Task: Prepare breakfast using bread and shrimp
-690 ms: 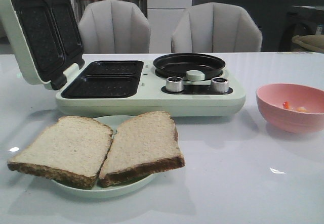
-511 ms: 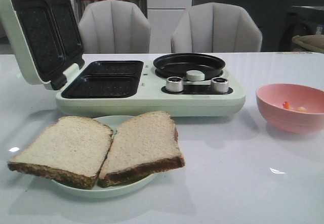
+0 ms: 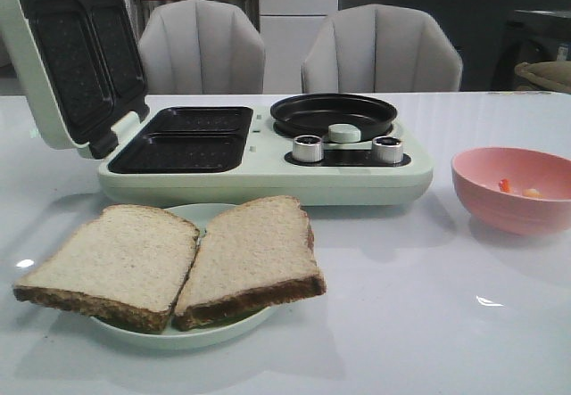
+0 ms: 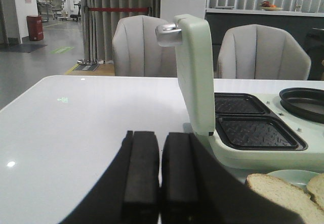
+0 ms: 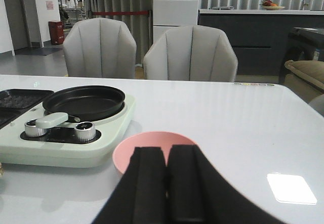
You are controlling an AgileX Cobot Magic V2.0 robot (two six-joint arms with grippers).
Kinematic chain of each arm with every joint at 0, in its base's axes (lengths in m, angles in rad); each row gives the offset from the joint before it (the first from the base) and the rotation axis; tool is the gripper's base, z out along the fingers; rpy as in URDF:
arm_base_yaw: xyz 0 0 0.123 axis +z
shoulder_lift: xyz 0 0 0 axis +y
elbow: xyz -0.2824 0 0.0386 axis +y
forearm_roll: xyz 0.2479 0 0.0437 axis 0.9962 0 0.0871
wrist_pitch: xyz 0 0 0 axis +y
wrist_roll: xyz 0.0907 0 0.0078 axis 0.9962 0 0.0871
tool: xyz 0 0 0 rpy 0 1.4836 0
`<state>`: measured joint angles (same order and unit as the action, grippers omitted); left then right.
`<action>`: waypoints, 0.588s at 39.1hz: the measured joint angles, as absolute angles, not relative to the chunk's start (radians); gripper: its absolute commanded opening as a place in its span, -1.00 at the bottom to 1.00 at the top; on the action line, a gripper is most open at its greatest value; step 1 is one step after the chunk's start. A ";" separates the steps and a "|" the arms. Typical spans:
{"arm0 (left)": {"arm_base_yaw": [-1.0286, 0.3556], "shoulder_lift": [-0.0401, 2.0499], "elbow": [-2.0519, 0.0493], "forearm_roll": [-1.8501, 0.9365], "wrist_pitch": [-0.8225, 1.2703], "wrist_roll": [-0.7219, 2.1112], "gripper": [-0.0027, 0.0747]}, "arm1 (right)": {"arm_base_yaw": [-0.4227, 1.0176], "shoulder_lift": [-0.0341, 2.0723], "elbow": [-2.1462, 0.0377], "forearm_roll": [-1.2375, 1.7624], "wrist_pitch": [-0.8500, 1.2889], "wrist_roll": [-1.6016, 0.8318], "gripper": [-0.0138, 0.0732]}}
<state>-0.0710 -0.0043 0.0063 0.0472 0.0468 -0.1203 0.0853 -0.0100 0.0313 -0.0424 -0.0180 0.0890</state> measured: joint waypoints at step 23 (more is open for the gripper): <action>-0.071 -0.002 -0.111 0.023 -0.160 -0.120 -0.64 | 0.085 -0.010 0.031 -0.042 -0.018 0.089 -0.37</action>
